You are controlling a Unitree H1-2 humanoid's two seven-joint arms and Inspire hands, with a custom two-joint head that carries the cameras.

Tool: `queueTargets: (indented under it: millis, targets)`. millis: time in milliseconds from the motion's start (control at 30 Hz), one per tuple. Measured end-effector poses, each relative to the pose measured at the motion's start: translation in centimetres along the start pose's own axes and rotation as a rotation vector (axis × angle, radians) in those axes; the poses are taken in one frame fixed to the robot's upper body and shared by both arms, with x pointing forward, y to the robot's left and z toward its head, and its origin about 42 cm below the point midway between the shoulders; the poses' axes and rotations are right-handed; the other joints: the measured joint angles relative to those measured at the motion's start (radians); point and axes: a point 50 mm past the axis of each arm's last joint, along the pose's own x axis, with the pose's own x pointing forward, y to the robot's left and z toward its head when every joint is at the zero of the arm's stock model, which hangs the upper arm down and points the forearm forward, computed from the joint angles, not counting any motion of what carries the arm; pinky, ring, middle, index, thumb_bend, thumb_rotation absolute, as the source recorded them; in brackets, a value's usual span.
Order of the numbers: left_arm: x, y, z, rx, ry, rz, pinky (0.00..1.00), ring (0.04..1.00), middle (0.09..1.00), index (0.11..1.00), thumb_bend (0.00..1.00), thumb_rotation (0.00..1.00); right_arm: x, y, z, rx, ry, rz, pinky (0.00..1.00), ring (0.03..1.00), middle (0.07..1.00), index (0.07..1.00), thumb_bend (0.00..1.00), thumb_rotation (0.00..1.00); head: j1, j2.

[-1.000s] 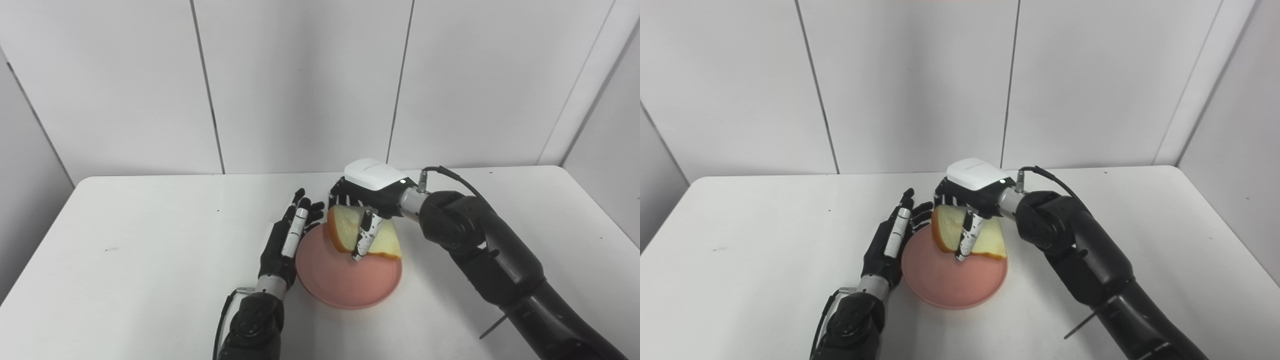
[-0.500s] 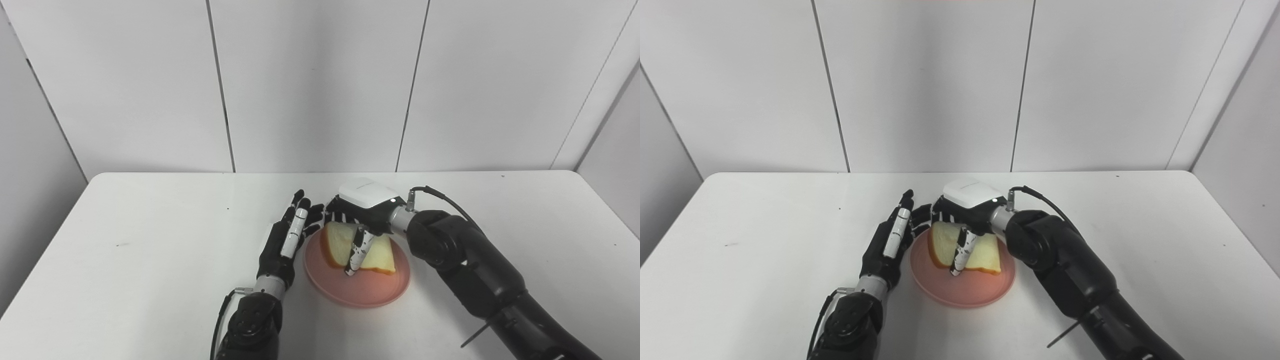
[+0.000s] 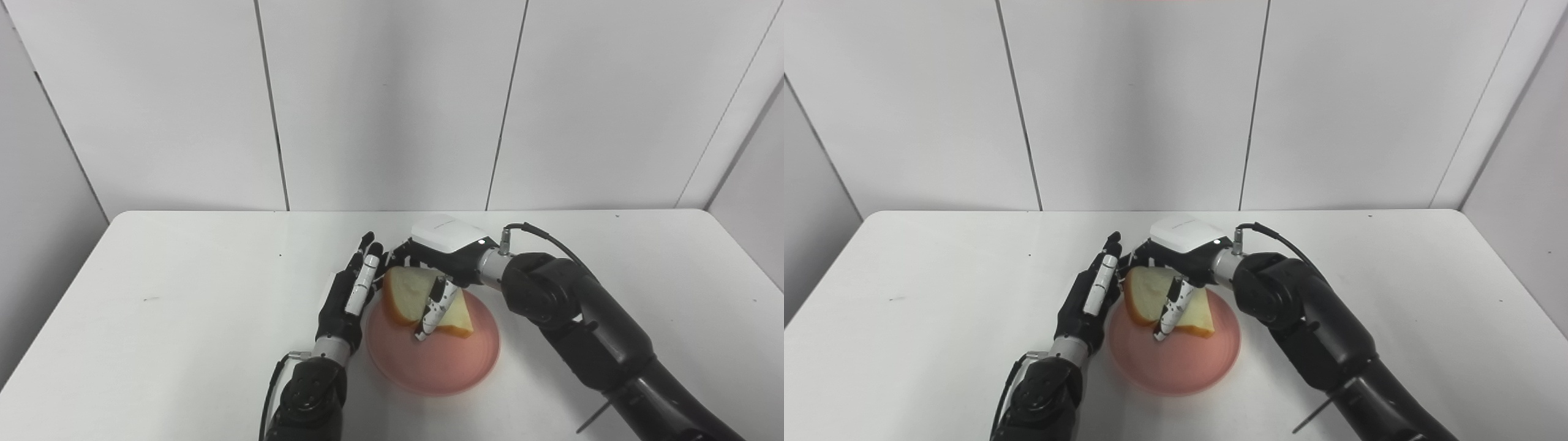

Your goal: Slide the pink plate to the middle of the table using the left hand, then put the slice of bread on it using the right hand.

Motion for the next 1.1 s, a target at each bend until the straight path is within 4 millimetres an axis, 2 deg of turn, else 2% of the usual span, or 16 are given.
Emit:
queueTargets:
  millis: [100,167,267,600,700,767,833,867,900,933,967,1000,1100]
  targets:
    - [0.1,0.0,0.0,0.003,-0.001,-0.002,0.78,0.804,0.770,0.944,0.72,0.86,-0.7,-0.3,0.1,-0.006,0.031,0.054,0.72,0.819,0.824,0.759,1.00,0.47,-0.005,0.000]
    - [0.2,0.0,-0.1,0.007,-0.003,-0.005,0.85,0.810,0.762,0.944,0.73,0.87,-1.2,-0.7,0.4,-0.013,0.044,0.076,0.78,0.844,0.833,0.765,1.00,0.46,-0.006,-0.002]
    - [0.3,0.1,-0.1,0.018,-0.003,-0.009,0.85,0.816,0.762,0.943,0.74,0.88,-1.8,-1.2,0.9,-0.030,0.049,0.087,0.82,0.860,0.843,0.767,1.00,0.45,-0.008,-0.002]
    - [0.3,0.1,-0.1,0.037,-0.002,-0.013,0.85,0.812,0.762,0.948,0.74,0.88,-3.0,-2.1,2.2,-0.064,0.042,0.111,0.86,0.868,0.845,0.770,1.00,0.47,-0.011,0.003]
    - [0.3,0.1,-0.1,0.038,-0.002,-0.013,0.85,0.809,0.760,0.945,0.74,0.88,-3.4,-2.5,2.0,-0.068,0.045,0.096,0.84,0.852,0.834,0.758,1.00,0.48,-0.014,0.005]
    - [0.3,0.1,-0.1,0.038,-0.001,-0.014,0.85,0.807,0.761,0.943,0.74,0.88,-3.8,-2.9,1.9,-0.059,0.040,0.073,0.78,0.818,0.808,0.745,1.00,0.51,-0.014,0.003]
    - [0.4,0.0,-0.1,0.038,0.000,-0.015,0.85,0.806,0.761,0.942,0.75,0.87,-4.2,-3.4,1.4,-0.033,0.044,0.006,0.77,0.810,0.801,0.742,1.00,0.51,-0.014,0.003]
    - [0.4,0.0,-0.1,0.037,0.001,-0.016,0.87,0.807,0.763,0.947,0.74,0.88,-4.4,-3.5,1.0,-0.015,0.046,-0.033,0.68,0.766,0.782,0.743,0.94,0.52,-0.015,0.002]
    - [0.5,-0.1,-0.1,0.037,0.001,-0.017,0.88,0.808,0.764,0.949,0.73,0.88,-4.7,-3.4,0.4,0.018,0.046,-0.089,0.65,0.751,0.775,0.743,0.92,0.52,-0.015,0.002]
    - [0.4,-0.1,-0.1,0.037,0.000,-0.017,0.86,0.809,0.764,0.948,0.73,0.88,-5.0,-3.3,-0.1,0.054,0.045,-0.141,0.63,0.741,0.773,0.747,0.90,0.53,-0.015,0.002]
    - [0.4,0.0,-0.1,0.036,0.000,-0.016,0.82,0.810,0.758,0.941,0.74,0.87,-5.0,-2.9,-0.7,0.096,0.050,-0.181,0.62,0.731,0.776,0.761,0.87,0.59,-0.017,0.002]
    - [0.4,0.1,-0.1,0.034,-0.001,-0.012,0.77,0.803,0.758,0.932,0.75,0.85,-5.0,-2.2,-1.4,0.144,0.061,-0.215,0.62,0.741,0.793,0.789,0.83,0.72,-0.020,0.002]
    - [0.4,0.1,-0.1,0.027,-0.002,-0.006,0.76,0.809,0.785,0.936,0.75,0.85,-4.9,1.0,-3.9,0.266,0.126,-0.265,0.65,0.767,0.818,0.817,0.81,0.84,-0.023,0.005]
